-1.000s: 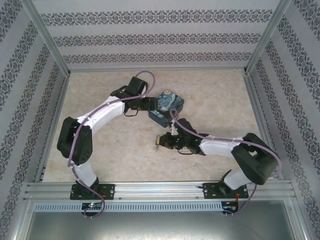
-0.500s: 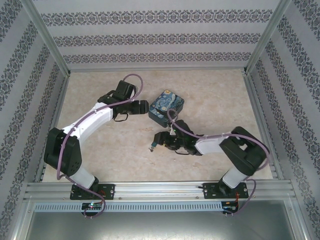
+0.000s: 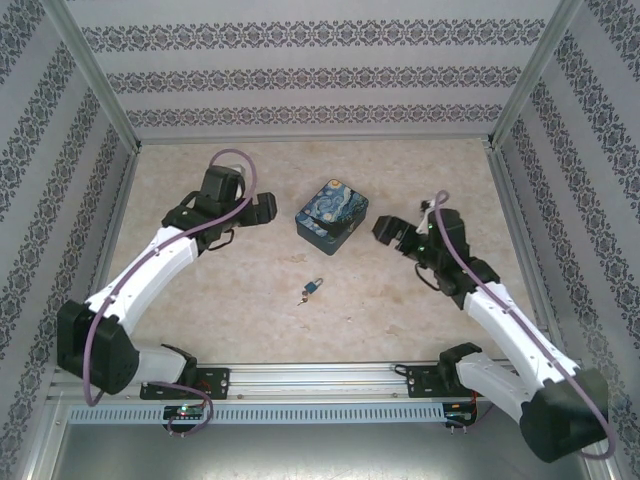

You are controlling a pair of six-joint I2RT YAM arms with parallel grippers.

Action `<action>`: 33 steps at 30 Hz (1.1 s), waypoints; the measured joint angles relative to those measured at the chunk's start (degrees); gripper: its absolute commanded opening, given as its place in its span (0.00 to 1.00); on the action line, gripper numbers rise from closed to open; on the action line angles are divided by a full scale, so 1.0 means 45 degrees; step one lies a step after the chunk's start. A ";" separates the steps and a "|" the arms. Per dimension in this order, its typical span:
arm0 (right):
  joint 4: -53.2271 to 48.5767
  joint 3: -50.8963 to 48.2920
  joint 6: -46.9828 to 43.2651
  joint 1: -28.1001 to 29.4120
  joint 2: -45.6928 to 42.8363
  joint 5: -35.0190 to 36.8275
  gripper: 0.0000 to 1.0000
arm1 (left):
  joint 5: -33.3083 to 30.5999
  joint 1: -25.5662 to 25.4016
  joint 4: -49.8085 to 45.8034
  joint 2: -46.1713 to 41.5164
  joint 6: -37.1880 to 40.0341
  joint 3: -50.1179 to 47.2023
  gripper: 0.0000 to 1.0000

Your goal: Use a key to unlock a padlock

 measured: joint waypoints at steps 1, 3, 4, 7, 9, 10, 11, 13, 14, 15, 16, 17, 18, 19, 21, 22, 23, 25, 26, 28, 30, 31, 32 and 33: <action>-0.0233 0.0214 -0.0306 -0.0364 -0.0199 0.0602 0.98 | -0.0335 0.0068 0.0155 -0.0253 0.0049 -0.0131 1.00; -0.0384 0.0389 -0.0889 -0.1020 -0.0466 0.1855 0.98 | -0.0986 0.0136 0.0588 -0.0665 0.0248 -0.0413 1.00; -0.0384 0.0393 -0.1180 -0.1287 -0.0529 0.2482 0.98 | -0.1360 0.0141 0.0942 -0.0923 0.0393 -0.0675 1.00; -0.0146 0.0335 -0.2273 -0.1783 -0.0379 0.4022 0.98 | -0.2409 0.0160 0.2176 -0.1870 0.0933 -0.1865 1.00; 0.0194 0.0306 -0.3036 -0.1855 -0.0029 0.4750 0.98 | -0.3070 0.0160 0.3041 -0.2599 0.1258 -0.2817 1.00; 0.0413 0.0291 -0.3424 -0.1885 0.0243 0.5032 0.98 | -0.3449 0.0165 0.3497 -0.2992 0.1423 -0.3313 1.00; 0.0661 0.0257 -0.3774 -0.1923 0.0544 0.5260 0.98 | -0.3784 0.0194 0.3871 -0.3317 0.1603 -0.3721 1.00; 0.1292 0.0044 -0.4318 -0.1967 0.1088 0.5591 0.98 | -0.4313 0.0350 0.4376 -0.3667 0.2016 -0.4206 1.00; 0.1724 -0.0185 -0.4580 -0.1967 0.1360 0.5751 0.98 | -0.4551 0.0500 0.4658 -0.3716 0.2239 -0.4357 1.00; 0.2127 -0.0437 -0.4789 -0.1967 0.1588 0.5877 0.98 | -0.4702 0.0665 0.4945 -0.3716 0.2414 -0.4483 1.00; 0.2540 -0.0709 -0.4969 -0.1972 0.1797 0.5979 0.98 | -0.4833 0.0894 0.5299 -0.3696 0.2628 -0.4673 1.00; 0.2929 -0.0976 -0.5163 -0.2016 0.2016 0.6101 0.98 | -0.4925 0.1151 0.5673 -0.3677 0.2798 -0.4935 1.00; 0.3327 -0.1205 -0.5309 -0.2045 0.2220 0.6207 0.98 | -0.5013 0.1399 0.5965 -0.3643 0.2973 -0.5187 1.00; 0.3730 -0.1404 -0.5450 -0.2045 0.2429 0.6300 0.98 | -0.5110 0.1651 0.6300 -0.3555 0.3128 -0.5489 1.00; 0.4464 -0.1685 -0.5741 -0.2045 0.2866 0.6484 0.98 | -0.5212 0.2040 0.6936 -0.3269 0.3366 -0.6057 1.00; 0.4789 -0.1734 -0.5897 -0.2045 0.3109 0.6572 0.98 | -0.5251 0.2200 0.7291 -0.3026 0.3487 -0.6363 1.00; 0.5119 -0.1739 -0.6023 -0.2045 0.3381 0.6683 0.98 | -0.5270 0.2331 0.7757 -0.2739 0.3614 -0.6698 1.00; 0.5809 -0.1739 -0.6300 -0.2045 0.3861 0.6897 0.98 | -0.5299 0.2492 0.8524 -0.2123 0.3735 -0.7281 1.00; 0.6198 -0.1768 -0.6455 -0.2045 0.4095 0.6994 0.98 | -0.5299 0.2574 0.8942 -0.1787 0.3779 -0.7558 1.00; 0.7106 -0.1957 -0.6776 -0.2045 0.4459 0.7067 0.98 | -0.5294 0.2783 0.9763 -0.1030 0.3871 -0.8029 1.00; 0.8490 -0.2448 -0.7271 -0.2050 0.4857 0.7023 0.98 | -0.5236 0.3021 1.0520 -0.0131 0.4022 -0.8233 1.00; 0.9102 -0.2710 -0.7417 -0.2050 0.5056 0.6926 0.98 | -0.5134 0.3109 1.0894 0.0243 0.4095 -0.8272 1.00; 0.9972 -0.3079 -0.7611 -0.2089 0.5396 0.6795 0.98 | -0.4925 0.3249 1.1443 0.0690 0.4216 -0.8335 1.00; 1.1001 -0.3512 -0.7771 -0.2113 0.5799 0.6620 0.98 | -0.4726 0.3376 1.1987 0.1064 0.4303 -0.8427 1.00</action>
